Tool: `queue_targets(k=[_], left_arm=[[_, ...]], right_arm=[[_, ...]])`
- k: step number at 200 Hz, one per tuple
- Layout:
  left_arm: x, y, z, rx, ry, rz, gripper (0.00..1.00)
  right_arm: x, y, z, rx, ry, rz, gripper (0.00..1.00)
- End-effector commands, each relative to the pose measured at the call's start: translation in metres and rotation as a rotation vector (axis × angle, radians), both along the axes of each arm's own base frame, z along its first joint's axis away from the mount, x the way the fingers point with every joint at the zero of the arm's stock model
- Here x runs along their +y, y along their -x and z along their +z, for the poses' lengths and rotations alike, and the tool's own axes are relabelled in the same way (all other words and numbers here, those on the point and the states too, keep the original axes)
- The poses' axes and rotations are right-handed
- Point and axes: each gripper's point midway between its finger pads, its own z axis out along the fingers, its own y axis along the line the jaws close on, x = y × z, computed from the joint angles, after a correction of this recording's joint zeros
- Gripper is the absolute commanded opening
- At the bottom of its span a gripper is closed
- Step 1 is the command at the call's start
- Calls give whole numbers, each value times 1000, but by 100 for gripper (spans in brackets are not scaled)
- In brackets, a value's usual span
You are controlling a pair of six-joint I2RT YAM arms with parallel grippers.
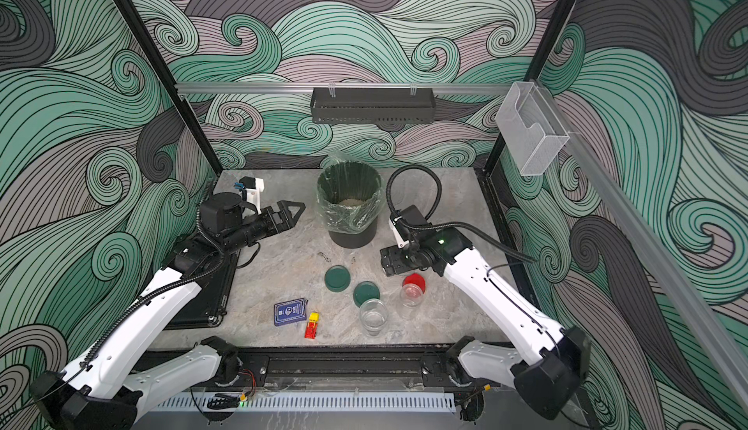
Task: Empty expired oatmeal from jars
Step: Place the jar at the center of the board.
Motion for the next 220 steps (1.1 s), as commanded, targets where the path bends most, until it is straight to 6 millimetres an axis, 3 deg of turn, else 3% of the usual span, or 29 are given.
queue_targets(k=[1, 114, 220], left_arm=[[8, -3, 3, -10, -36, 21, 99], [18, -5, -4, 11, -52, 44, 99], [24, -6, -10, 18, -54, 59, 98]], right_arm=[[8, -18, -4, -50, 12, 4, 42], [18, -35, -74, 61, 120, 23, 47], [14, -41, -100, 86, 146, 5, 66]])
